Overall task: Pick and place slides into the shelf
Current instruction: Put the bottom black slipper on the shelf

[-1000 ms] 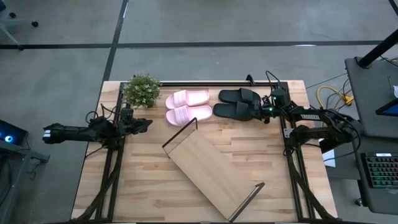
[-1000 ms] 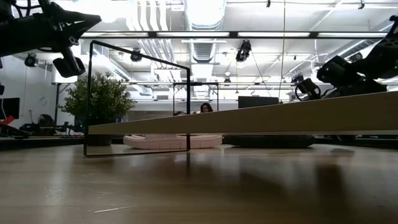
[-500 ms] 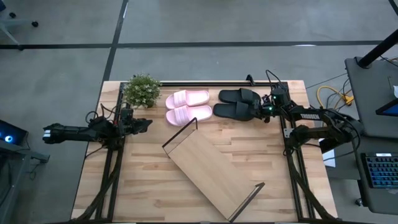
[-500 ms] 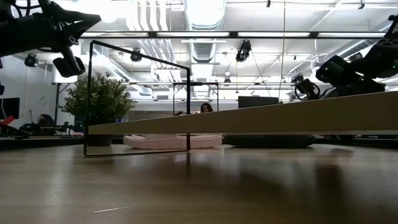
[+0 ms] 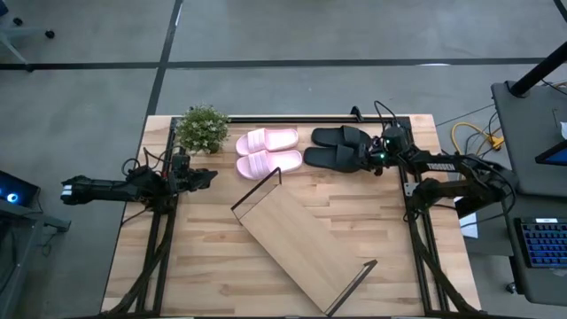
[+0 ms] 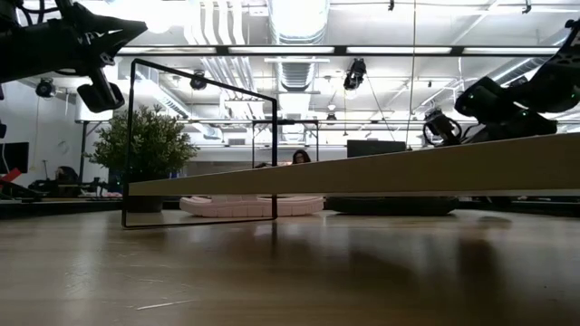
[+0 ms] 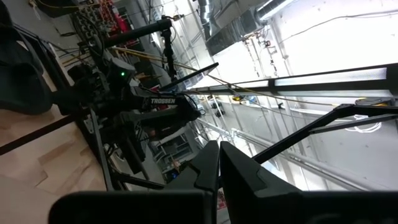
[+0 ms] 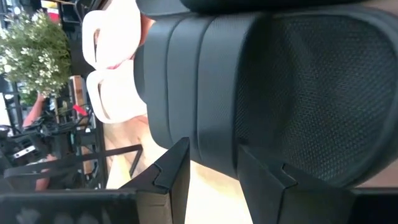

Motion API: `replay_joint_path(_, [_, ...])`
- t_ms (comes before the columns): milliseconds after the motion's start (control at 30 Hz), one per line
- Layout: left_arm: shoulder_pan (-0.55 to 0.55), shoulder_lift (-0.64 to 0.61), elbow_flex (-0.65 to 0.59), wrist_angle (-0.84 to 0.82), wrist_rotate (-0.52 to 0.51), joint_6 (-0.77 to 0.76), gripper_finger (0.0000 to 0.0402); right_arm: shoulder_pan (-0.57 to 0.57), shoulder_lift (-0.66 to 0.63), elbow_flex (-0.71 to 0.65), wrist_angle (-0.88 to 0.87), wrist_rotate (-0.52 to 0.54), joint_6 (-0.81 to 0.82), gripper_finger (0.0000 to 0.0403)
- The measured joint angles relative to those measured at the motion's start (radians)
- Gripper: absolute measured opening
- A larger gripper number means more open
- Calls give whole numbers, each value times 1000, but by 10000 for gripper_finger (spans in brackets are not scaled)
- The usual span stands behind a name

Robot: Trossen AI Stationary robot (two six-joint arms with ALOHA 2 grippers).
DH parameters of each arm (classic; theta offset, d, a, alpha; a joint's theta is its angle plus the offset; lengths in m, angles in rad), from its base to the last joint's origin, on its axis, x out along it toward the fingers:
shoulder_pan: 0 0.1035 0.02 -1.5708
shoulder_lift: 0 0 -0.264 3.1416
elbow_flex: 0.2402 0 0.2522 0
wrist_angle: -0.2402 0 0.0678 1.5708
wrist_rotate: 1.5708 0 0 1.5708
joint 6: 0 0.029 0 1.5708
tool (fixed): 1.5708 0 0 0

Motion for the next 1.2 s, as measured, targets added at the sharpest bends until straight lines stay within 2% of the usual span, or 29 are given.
replay_joint_path(333, [1,0,-1,3,0,4,0,32,0,-3,0,34,5,114])
replay_joint_path(433, [0,0,-1,3,0,4,0,32,0,-3,0,33,3,88])
replay_joint_path(567, [0,0,-1,5,0,4,0,32,0,-3,2,34,-2,27])
replay_joint_path(633, [0,0,-1,5,2,4,0,32,0,-3,2,41,-6,15])
replay_joint_path(933, [0,0,-1,5,9,4,0,32,-1,0,0,23,1,9])
replay_joint_path(1200, [0,0,-2,5,10,22,0,32,-4,63,-7,-4,5,9])
